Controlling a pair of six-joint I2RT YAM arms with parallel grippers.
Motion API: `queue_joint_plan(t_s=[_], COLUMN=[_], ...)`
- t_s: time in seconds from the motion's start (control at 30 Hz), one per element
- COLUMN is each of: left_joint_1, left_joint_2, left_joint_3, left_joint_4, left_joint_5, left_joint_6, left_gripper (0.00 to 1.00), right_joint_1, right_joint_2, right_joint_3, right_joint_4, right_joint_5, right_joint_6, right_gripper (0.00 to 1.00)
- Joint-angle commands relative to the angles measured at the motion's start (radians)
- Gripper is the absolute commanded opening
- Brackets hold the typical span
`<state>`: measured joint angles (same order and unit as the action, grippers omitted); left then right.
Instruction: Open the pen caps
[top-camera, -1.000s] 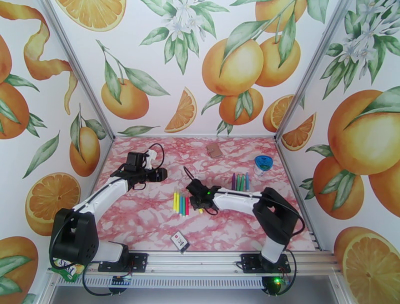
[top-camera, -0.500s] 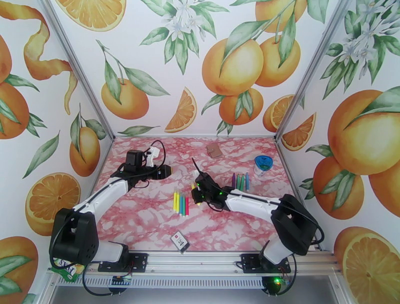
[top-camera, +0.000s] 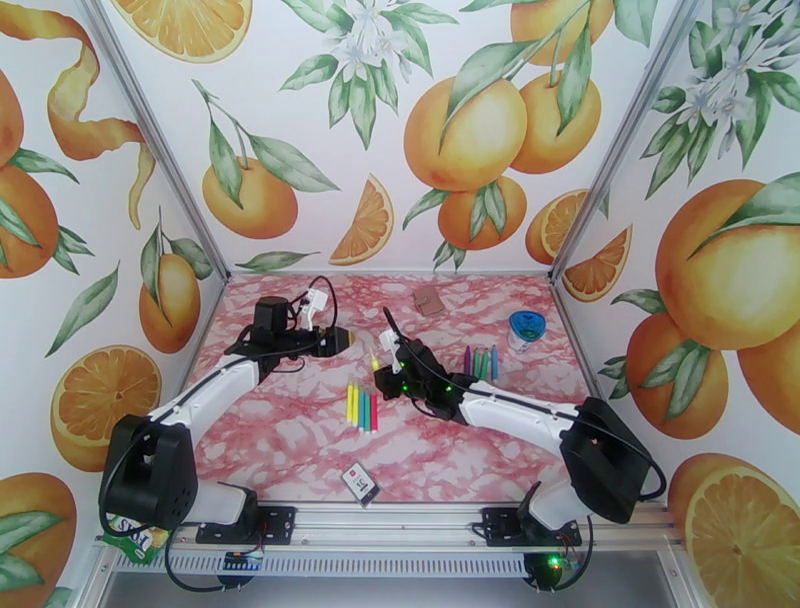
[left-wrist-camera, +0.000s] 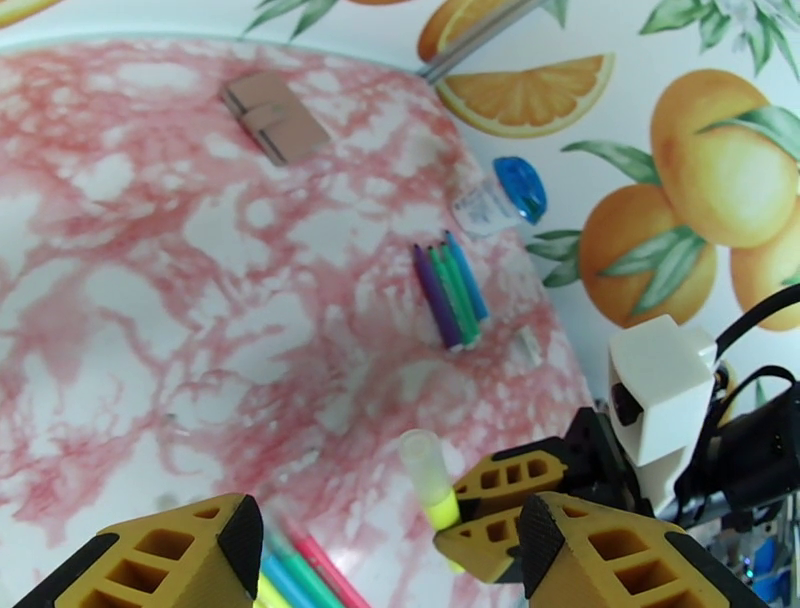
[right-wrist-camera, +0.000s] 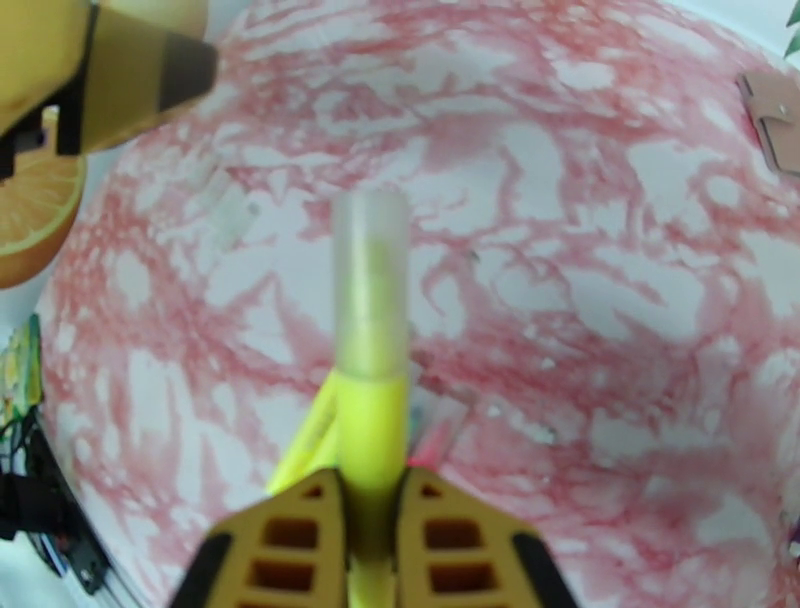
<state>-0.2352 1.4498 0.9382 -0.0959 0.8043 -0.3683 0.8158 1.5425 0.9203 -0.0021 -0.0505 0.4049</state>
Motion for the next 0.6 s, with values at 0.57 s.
queue_joint_plan(t_s=[0.57], left_joint_1=[-0.102], left_joint_2=[0.063], left_joint_3=[0.068], left_joint_4=[0.055], left_joint_5=[0.067], left_joint_6=[-0.013], left_gripper=[0.5], right_joint_1=[0.012], right_joint_2=[-0.056], right_joint_3=[0.046], right_joint_4=[0.06], right_joint_5=[-0.056], right_joint_6=[-0.066], right_gripper=[0.12])
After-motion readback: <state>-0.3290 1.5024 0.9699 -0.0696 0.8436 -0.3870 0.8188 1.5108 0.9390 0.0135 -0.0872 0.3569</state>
